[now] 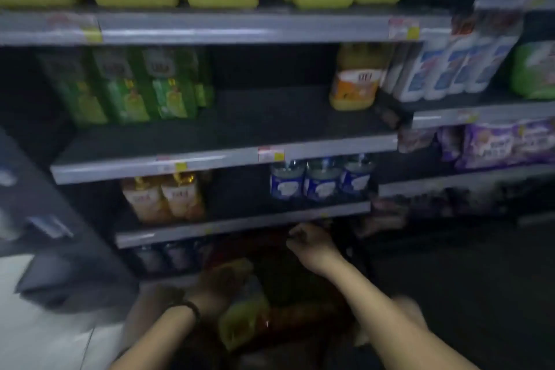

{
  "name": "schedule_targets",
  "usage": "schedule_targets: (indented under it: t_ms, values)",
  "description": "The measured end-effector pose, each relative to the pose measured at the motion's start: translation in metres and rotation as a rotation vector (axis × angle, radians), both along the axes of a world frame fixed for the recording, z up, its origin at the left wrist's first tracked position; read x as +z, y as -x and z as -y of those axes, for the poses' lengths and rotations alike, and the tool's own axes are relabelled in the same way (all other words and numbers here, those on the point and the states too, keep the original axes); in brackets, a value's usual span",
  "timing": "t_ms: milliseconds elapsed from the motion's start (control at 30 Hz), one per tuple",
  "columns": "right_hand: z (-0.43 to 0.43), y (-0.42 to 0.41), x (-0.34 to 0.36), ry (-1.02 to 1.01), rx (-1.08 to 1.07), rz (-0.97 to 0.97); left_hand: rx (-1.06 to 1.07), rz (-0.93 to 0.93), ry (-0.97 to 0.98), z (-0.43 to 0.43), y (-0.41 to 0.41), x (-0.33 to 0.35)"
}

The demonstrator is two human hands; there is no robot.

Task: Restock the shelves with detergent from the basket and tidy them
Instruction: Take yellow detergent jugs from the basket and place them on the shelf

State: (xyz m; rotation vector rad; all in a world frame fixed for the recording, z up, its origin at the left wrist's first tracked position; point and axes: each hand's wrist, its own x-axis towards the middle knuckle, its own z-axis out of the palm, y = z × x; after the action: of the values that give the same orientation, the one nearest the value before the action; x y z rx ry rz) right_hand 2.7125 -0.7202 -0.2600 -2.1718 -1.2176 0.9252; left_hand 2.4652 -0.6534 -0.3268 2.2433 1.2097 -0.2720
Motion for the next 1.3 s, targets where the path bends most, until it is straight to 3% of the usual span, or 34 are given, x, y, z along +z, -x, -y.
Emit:
schedule_targets:
  t_ms: [167,333,500,633,800,967,1167,1300]
  values:
    - [0.052,0.035,-0.109,0.207,-0.038,-0.125,0.154,-0.03,0.239,0.026,0.019,-0.07]
    - [0.099,0.072,-0.17,0.277,0.015,-0.108,0.291,-0.025,0.276,0.056,0.028,-0.164]
    - [0.104,0.089,-0.206,0.348,0.108,-0.136,0.164,-0.186,0.175,0.078,0.024,-0.154]
    - [0.107,0.086,-0.195,0.423,0.071,-0.089,0.255,-0.305,0.248,0.07,0.02,-0.168]
    - [0.105,0.086,-0.196,0.39,-0.007,-0.147,0.225,-0.185,0.264,0.071,0.017,-0.17]
    - [0.102,0.087,-0.197,0.369,-0.077,-0.205,0.27,-0.192,0.198,0.074,0.016,-0.171]
    - [0.1,0.091,-0.198,0.332,-0.084,-0.232,0.31,-0.084,-0.008,0.07,0.024,-0.149]
    - [0.098,0.089,-0.193,0.255,-0.084,-0.238,0.352,0.212,-0.136,0.059,0.023,-0.108]
